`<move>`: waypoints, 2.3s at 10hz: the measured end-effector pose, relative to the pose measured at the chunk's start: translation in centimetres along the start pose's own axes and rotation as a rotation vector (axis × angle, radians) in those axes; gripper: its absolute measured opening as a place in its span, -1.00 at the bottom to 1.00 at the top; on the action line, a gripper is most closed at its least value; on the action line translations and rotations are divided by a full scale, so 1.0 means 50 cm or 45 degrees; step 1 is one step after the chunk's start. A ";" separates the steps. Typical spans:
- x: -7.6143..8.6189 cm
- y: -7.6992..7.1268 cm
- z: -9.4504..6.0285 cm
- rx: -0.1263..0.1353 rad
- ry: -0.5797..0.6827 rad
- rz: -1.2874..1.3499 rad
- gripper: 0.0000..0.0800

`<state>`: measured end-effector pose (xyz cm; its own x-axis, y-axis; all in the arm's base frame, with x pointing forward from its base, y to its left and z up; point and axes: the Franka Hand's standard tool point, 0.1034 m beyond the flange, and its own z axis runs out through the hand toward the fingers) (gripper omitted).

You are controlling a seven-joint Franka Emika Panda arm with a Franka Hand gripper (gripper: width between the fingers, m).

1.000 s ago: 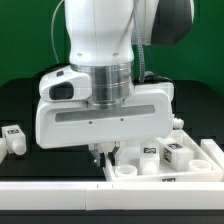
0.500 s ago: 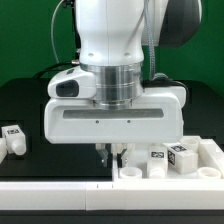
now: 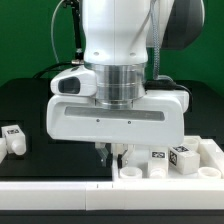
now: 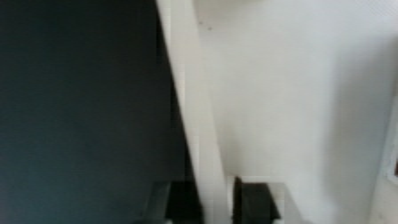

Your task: Assemble square table

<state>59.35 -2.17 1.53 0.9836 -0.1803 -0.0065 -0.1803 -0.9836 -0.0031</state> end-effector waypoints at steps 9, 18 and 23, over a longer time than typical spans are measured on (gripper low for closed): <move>-0.010 -0.116 -0.055 0.023 -0.036 0.027 0.61; 0.010 -0.101 -0.028 0.042 0.023 0.032 0.62; -0.020 -0.112 0.003 0.035 0.029 0.016 0.62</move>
Offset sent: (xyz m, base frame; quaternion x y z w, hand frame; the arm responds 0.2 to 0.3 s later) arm -0.0091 0.0089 0.0423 0.0110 -0.0591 0.0566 0.9966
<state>59.40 3.53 1.41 0.9811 -0.1929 0.0164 -0.1924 -0.9808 -0.0306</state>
